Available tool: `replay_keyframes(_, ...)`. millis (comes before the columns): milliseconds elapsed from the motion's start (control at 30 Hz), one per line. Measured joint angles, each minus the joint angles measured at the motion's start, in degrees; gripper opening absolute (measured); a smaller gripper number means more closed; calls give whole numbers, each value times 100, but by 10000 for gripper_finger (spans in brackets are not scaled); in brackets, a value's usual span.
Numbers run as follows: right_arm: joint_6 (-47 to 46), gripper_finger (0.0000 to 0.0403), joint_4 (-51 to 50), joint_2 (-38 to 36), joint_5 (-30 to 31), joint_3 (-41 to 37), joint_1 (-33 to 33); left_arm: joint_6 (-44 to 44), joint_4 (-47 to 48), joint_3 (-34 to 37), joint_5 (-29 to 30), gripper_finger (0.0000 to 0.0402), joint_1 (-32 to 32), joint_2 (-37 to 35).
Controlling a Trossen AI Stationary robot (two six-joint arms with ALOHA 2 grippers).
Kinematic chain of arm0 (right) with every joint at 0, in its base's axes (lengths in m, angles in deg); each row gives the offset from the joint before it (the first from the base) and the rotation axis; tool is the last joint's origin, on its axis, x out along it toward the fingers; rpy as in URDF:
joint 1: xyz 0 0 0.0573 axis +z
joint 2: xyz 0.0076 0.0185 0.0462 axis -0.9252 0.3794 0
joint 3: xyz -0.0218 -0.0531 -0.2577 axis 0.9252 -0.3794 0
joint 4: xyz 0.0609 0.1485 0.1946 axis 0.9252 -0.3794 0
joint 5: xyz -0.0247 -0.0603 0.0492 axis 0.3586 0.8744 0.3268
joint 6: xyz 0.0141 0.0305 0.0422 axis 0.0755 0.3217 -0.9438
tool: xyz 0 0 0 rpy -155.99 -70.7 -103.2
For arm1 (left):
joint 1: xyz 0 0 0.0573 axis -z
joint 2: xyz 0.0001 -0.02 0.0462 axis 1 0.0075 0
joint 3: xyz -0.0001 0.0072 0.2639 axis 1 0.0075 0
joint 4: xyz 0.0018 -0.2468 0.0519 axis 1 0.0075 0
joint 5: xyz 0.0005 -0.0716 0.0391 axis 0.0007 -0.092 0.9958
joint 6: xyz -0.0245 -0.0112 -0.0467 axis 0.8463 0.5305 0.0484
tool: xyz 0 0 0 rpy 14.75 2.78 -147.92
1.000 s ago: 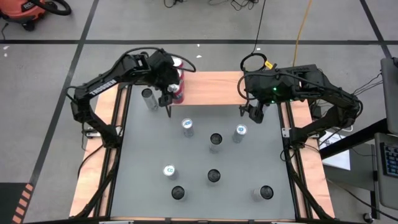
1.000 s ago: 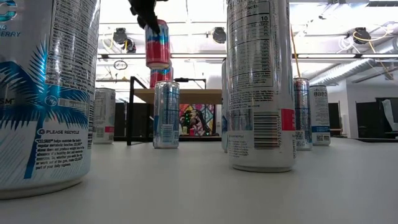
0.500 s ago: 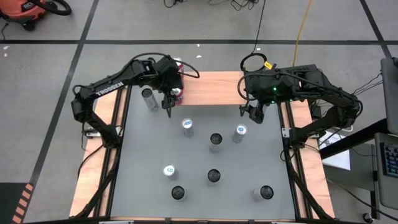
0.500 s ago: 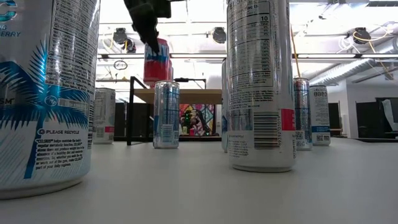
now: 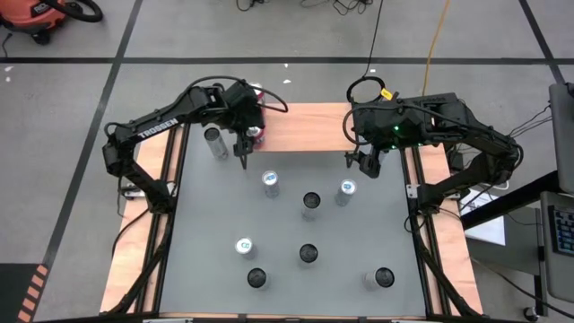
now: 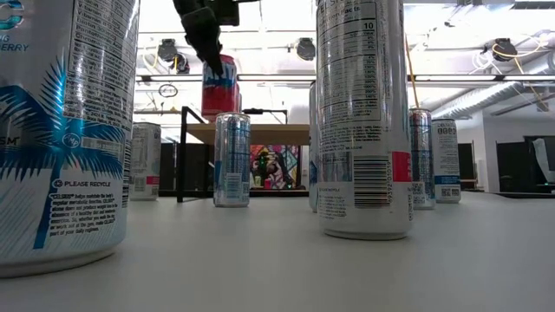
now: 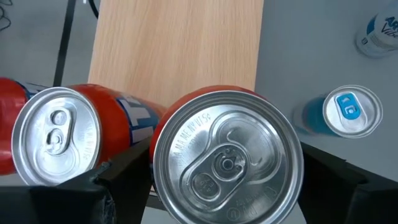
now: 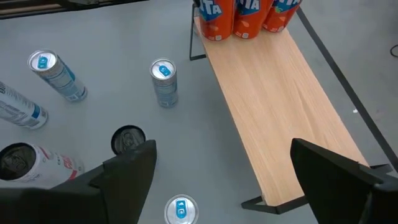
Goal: Place canned beverage on shelf
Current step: Put the red soda can on the shelf aligned with the other red soda cans
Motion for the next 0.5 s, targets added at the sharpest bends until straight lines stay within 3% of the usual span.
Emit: replay_keyframes(500,-65,343,37,0,8,0,1,1,24,-1,137,326,0,104)
